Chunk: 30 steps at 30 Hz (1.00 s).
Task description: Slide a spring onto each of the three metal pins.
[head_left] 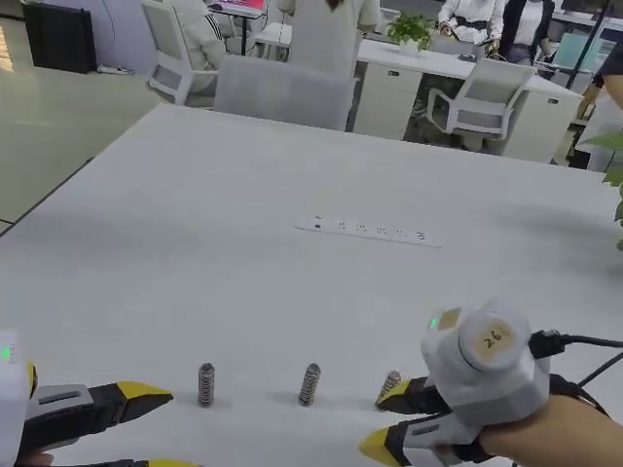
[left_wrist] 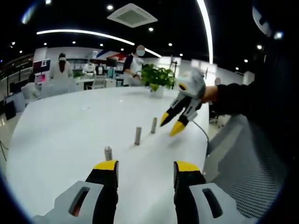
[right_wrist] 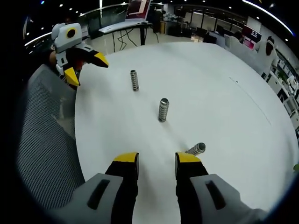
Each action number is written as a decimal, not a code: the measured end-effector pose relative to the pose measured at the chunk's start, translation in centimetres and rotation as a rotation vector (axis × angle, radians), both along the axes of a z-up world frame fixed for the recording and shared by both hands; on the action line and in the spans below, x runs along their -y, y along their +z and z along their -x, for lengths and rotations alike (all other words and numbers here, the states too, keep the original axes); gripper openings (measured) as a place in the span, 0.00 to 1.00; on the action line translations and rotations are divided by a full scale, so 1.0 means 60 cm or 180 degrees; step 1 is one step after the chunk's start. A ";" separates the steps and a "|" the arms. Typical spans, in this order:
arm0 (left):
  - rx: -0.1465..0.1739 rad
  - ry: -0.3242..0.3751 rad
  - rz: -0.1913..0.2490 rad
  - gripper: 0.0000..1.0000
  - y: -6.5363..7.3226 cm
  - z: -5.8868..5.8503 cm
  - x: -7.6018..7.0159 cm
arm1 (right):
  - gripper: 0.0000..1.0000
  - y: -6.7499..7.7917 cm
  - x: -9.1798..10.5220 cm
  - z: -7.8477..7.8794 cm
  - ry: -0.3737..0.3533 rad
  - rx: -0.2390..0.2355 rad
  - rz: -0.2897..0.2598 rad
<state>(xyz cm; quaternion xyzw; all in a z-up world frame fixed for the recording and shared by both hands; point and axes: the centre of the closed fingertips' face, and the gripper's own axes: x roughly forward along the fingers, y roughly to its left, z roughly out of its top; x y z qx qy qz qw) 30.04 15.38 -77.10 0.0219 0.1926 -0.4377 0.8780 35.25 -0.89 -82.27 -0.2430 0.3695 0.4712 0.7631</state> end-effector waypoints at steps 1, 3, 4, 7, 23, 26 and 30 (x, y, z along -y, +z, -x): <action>-0.0002 0.0004 0.0003 0.42 0.000 0.000 0.000 | 0.29 0.002 0.006 -0.002 -0.0049 0.0020 -0.0032; -0.0003 0.0012 0.0010 0.42 -0.001 -0.001 -0.001 | 0.29 0.005 0.013 -0.003 -0.0094 0.0030 -0.0062; -0.0003 0.0016 0.0012 0.42 -0.001 -0.001 -0.001 | 0.29 0.007 0.018 -0.004 -0.0130 0.0044 -0.0087; -0.0003 0.0036 0.0023 0.42 0.000 -0.002 -0.003 | 0.29 0.013 0.029 -0.006 -0.0206 0.0087 -0.0158; -0.0010 0.0149 0.0117 0.45 -0.003 -0.005 -0.017 | 0.32 0.024 0.082 0.013 -0.0492 0.0264 -0.0548; -0.0018 0.0164 0.0121 0.46 -0.007 -0.005 -0.019 | 0.34 0.025 0.086 0.020 -0.0501 0.0311 -0.0617; -0.0037 0.0185 0.0124 0.47 -0.012 -0.003 -0.022 | 0.37 0.029 0.088 0.028 -0.0520 0.0370 -0.0733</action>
